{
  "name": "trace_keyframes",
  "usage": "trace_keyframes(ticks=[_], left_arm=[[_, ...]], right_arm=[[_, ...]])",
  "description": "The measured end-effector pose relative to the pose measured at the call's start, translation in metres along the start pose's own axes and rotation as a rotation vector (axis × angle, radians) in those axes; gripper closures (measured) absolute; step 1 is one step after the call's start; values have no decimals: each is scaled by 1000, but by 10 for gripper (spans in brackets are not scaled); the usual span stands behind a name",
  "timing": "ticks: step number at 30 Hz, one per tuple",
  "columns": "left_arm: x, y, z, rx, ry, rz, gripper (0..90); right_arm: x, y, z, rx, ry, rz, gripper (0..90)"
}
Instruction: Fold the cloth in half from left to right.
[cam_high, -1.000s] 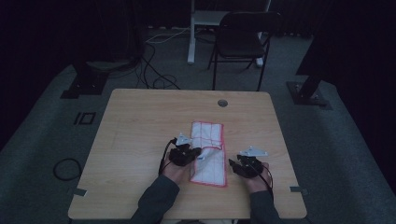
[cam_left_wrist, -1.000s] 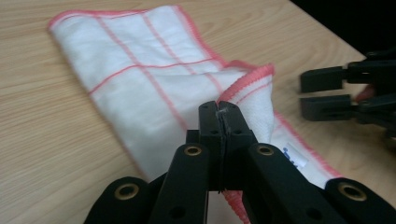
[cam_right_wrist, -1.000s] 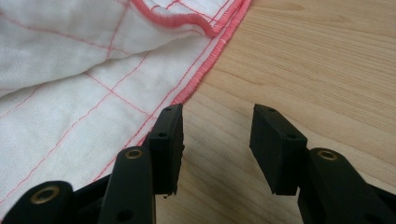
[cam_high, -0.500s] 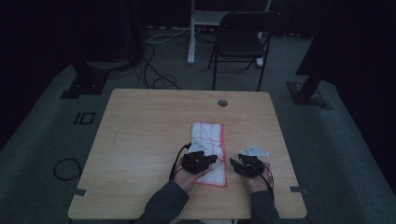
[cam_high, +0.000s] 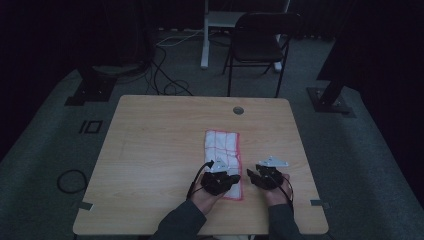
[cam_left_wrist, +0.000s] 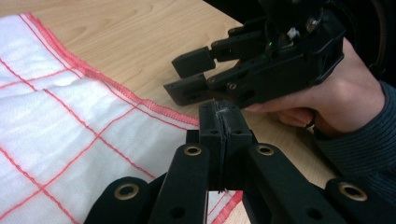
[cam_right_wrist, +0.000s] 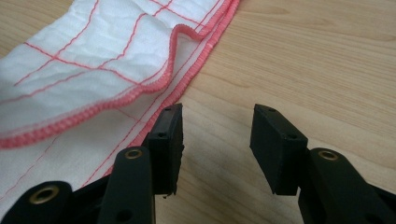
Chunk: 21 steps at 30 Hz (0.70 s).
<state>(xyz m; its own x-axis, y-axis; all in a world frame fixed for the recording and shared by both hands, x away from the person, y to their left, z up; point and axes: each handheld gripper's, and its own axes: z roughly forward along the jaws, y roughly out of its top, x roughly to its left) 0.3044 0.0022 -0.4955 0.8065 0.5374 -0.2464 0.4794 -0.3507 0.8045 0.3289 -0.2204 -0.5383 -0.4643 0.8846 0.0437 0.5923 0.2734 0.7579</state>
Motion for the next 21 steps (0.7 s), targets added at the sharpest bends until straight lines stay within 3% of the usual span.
trace_keyframes(ticks=[2,3,5,13,21], left_arm=[[0,-1,1,5,-8,8,891],[-1,-2,0,3,-16,34,891],[-1,-3,-1,-7,-24,41,804],[4,-6,-13,0,33,75,775],[15,-18,-20,14,85,59,776]], right_arm=[[0,0,0,-1,1,0,542],[0,1,0,-2,0,-2,542],[-1,1,0,-2,0,-3,542],[0,10,1,-17,-5,-16,543],[3,19,6,-22,-14,-36,560]])
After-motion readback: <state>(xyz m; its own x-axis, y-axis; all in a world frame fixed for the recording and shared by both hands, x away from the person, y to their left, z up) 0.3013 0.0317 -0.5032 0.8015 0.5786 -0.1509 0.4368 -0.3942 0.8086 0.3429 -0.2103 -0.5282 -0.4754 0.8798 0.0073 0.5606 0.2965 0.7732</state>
